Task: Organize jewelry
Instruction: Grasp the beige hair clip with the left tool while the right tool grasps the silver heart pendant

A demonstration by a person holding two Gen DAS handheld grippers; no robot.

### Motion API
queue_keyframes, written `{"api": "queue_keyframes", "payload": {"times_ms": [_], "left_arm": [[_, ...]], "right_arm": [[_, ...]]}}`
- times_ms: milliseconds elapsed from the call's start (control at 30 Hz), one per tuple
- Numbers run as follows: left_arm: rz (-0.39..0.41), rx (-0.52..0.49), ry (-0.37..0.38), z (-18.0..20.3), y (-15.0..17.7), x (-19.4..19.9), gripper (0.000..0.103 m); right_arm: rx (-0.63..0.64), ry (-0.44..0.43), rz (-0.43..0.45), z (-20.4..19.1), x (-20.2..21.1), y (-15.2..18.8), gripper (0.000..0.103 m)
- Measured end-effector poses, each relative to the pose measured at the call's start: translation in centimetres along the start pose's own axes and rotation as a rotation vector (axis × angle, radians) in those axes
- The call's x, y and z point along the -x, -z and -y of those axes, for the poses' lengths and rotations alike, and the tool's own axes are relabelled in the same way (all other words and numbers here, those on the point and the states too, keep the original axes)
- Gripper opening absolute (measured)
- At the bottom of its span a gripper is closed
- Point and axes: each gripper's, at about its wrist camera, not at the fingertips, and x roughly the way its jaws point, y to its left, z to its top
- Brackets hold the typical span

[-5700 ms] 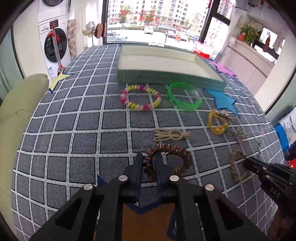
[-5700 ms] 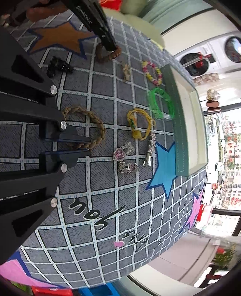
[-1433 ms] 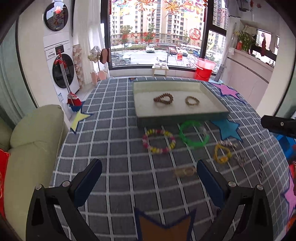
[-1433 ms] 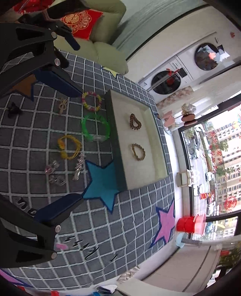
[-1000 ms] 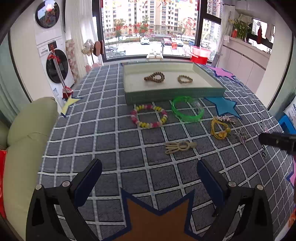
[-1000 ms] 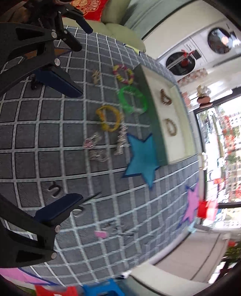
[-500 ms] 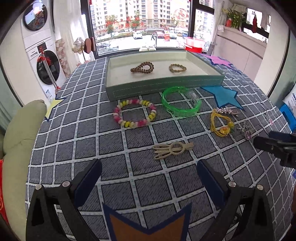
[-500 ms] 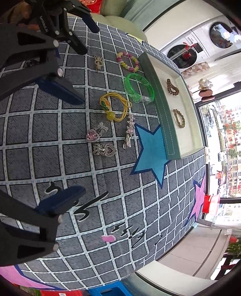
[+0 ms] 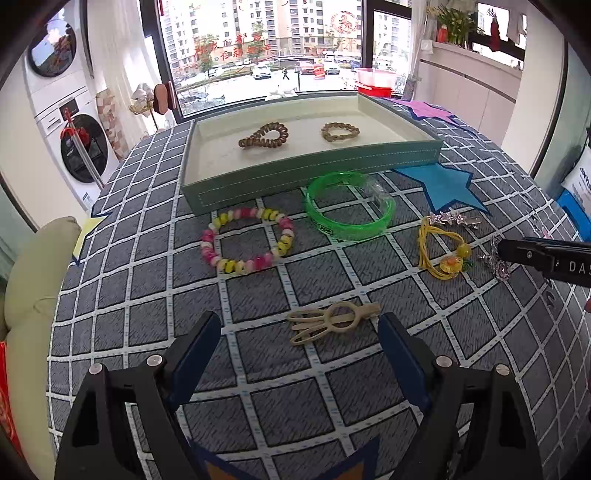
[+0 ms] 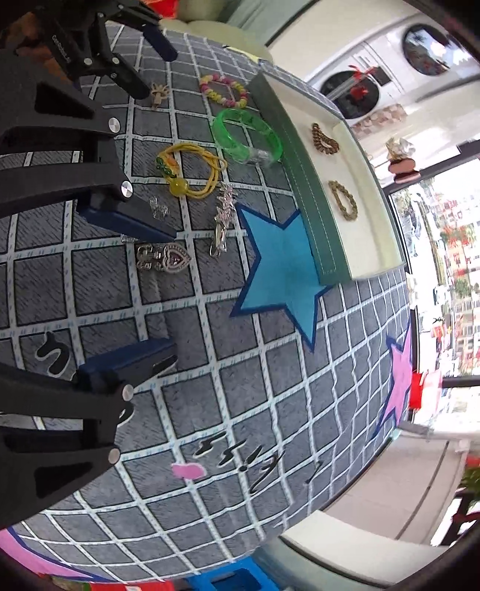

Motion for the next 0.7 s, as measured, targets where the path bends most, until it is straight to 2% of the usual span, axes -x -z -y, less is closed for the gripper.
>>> {"api": "queue_keyframes", "payload": {"times_ms": [67,100,133,167,233,267,300,333,367,400,467,567,700], "left_arm": [[-0.002,-0.014,0.008,0.4,0.1,-0.1,0.095],[-0.006,-0.026,0.01,0.7,0.2,-0.3,0.088],[-0.013,-0.036,0.012,0.9,0.2,-0.4,0.085],[-0.007,-0.04,0.015,1.0,0.2,-0.3,0.085],[-0.007,-0.05,0.031,1.2,0.2,-0.3,0.073],[-0.008,-0.056,0.047,1.4,0.2,-0.2,0.07],[-0.008,-0.061,0.057,1.5,0.2,-0.1,0.063],[-0.007,-0.069,0.066,1.7,0.2,0.0,0.052],[-0.003,-0.077,0.065,1.8,0.3,0.0,0.046],[0.001,-0.09,0.06,2.0,0.3,0.1,0.042],[0.007,-0.096,0.073,2.0,0.3,0.2,0.022],[-0.005,-0.051,0.13,1.2,0.1,0.2,0.02],[0.0,0.007,0.165,0.1,-0.1,0.7,0.02]], "right_arm": [[0.027,0.0,0.002,-0.7,-0.1,0.1,0.056],[0.046,0.01,0.002,-1.1,-0.1,0.1,0.055],[0.072,0.027,0.003,-1.5,-0.2,0.2,0.055],[0.092,0.043,0.004,-1.9,-0.3,0.3,0.053],[0.132,0.076,0.006,-2.5,-0.3,0.6,0.048],[0.144,0.079,0.008,-2.7,-0.3,0.6,0.042],[0.15,0.071,0.009,-2.8,-0.2,0.7,0.033],[0.153,0.069,0.007,-3.0,-0.2,0.7,0.029],[0.157,0.065,0.006,-3.1,-0.1,0.7,0.018],[0.156,0.063,0.006,-3.1,-0.1,0.8,0.017],[0.147,0.058,0.01,-3.0,-0.1,0.9,0.017],[0.121,0.036,0.017,-2.6,0.1,1.0,0.017],[0.078,-0.006,0.022,-1.9,0.8,0.9,0.017]]}}
